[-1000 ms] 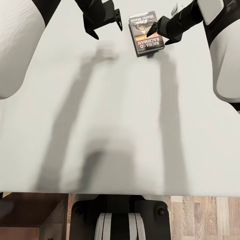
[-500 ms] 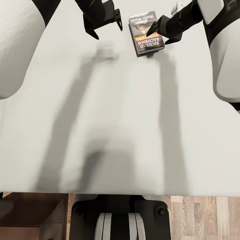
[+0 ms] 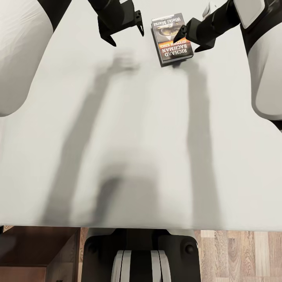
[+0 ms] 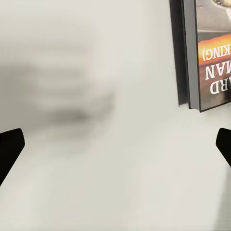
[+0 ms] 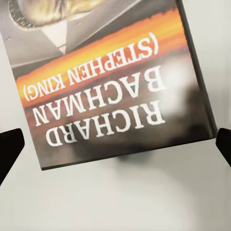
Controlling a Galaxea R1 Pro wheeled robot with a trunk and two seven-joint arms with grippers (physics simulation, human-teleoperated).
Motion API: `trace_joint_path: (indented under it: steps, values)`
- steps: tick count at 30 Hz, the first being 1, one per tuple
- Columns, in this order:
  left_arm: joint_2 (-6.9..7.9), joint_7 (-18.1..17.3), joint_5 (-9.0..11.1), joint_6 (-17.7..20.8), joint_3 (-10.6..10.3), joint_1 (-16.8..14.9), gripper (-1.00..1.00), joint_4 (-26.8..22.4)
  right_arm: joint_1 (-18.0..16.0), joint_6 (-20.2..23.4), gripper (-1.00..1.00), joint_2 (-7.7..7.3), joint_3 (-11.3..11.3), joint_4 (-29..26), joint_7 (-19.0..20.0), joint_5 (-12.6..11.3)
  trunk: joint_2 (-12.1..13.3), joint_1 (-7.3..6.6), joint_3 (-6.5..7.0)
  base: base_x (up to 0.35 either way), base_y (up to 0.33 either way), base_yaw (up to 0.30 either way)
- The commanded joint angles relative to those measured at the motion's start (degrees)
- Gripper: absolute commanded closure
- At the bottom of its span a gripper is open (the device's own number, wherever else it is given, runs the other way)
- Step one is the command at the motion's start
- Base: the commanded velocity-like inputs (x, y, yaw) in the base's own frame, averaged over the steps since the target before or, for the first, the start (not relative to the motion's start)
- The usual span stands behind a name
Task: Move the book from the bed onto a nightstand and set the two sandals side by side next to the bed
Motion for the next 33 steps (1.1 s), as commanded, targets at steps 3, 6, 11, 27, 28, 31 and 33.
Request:
trace_joint_path:
  steps: [3, 6, 11, 27, 28, 31, 33]
  values:
    - [0.04, 0.4, 0.6, 0.0, -0.4, 0.0, -1.0, 0.0, 0.0, 0.2, -1.0, -0.02, -0.3, -0.1, 0.2, 0.3, 0.0, 0.0, -0.02, 0.0, 0.0, 0.0]
    - [0.04, 0.4, 0.6, 0.0, -0.4, 0.0, -1.0, 0.0, 0.0, 0.2, -1.0, -0.06, -0.4, -0.1, 0.2, 0.3, 0.0, 0.0, -0.02, 0.0, 0.0, 0.0]
    - [0.04, 0.4, 0.6, 0.0, -0.4, 0.0, -1.0, 0.0, 0.0, 0.2, -1.0, -0.14, -0.4, -0.1, 0.2, 0.3, 0.0, 0.0, -0.02, 0.0, 0.0, 0.0]
    - [0.04, 0.4, 0.6, 0.0, -0.4, 0.0, -1.0, 0.0, 0.0, 0.2, -1.0, -0.32, -0.4, -0.1, 0.2, 0.5, 0.0, 0.0, -0.02, 0.0, 0.0, 0.0]
    - [0.04, 0.4, 0.6, 0.0, -0.4, 0.0, -1.0, 0.0, 0.1, 0.2, -1.0, -0.37, -0.4, -0.1, 0.2, 0.5, 0.0, 0.0, -0.02, 0.0, 0.0, 0.0]
    - [0.04, 0.4, 0.6, 0.0, -0.4, 0.0, -1.0, 0.0, 0.1, 0.2, -1.0, -0.55, -0.4, -0.1, 0.3, 0.5, 0.0, 0.0, -0.02, 0.0, 0.0, 0.0]
    - [0.04, 0.4, 0.6, 0.0, -0.4, 0.0, -1.0, 0.0, 0.1, 0.2, -1.0, -0.68, -0.4, -0.1, 0.5, 0.5, 0.0, 0.0, -0.02, 0.0, 0.0, 0.0]
